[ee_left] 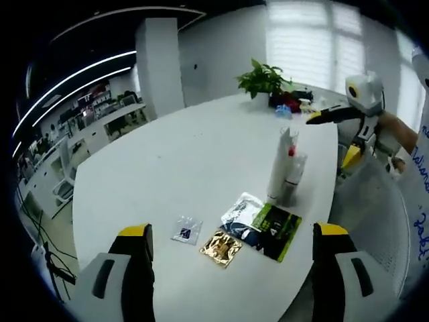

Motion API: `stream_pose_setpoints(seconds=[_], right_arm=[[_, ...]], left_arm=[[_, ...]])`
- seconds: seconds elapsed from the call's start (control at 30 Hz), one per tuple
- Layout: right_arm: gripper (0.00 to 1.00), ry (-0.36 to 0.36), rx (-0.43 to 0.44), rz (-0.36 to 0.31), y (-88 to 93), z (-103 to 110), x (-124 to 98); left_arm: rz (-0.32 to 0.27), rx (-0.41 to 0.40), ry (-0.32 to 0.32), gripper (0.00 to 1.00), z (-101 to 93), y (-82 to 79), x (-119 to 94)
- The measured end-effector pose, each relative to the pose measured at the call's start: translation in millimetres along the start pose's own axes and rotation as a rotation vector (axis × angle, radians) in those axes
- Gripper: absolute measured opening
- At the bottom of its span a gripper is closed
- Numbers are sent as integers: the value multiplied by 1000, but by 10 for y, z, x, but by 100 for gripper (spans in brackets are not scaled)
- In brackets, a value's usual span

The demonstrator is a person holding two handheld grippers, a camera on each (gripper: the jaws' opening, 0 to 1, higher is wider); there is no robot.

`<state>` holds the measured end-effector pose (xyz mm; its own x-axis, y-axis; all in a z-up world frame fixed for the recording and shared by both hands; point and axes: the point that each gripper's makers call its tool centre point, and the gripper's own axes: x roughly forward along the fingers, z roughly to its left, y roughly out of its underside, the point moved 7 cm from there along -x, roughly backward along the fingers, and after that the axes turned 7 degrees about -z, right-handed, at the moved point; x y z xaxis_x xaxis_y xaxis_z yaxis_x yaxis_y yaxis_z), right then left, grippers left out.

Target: Arrange the skincare products in the storage area until every visible bottle or jar stands upright without overlapping.

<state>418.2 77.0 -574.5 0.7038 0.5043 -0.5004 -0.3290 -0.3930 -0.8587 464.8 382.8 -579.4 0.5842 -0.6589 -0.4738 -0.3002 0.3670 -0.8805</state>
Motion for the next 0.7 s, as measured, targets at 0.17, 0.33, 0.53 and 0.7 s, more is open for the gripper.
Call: stream_pose_setpoints(seconds=[0.17, 0.33, 0.53, 0.7], right_arm=[[100, 16, 8, 0, 4, -27, -18], [100, 33, 11, 3, 9, -52, -35], [100, 44, 23, 7, 31, -70, -58], [100, 53, 29, 11, 36, -84, -68]], left_arm=[[26, 6, 24, 92, 145, 19, 170], [61, 25, 43, 87, 269, 53, 334], [124, 26, 72, 80, 436, 138, 565], [179, 53, 81, 76, 500, 190, 720]])
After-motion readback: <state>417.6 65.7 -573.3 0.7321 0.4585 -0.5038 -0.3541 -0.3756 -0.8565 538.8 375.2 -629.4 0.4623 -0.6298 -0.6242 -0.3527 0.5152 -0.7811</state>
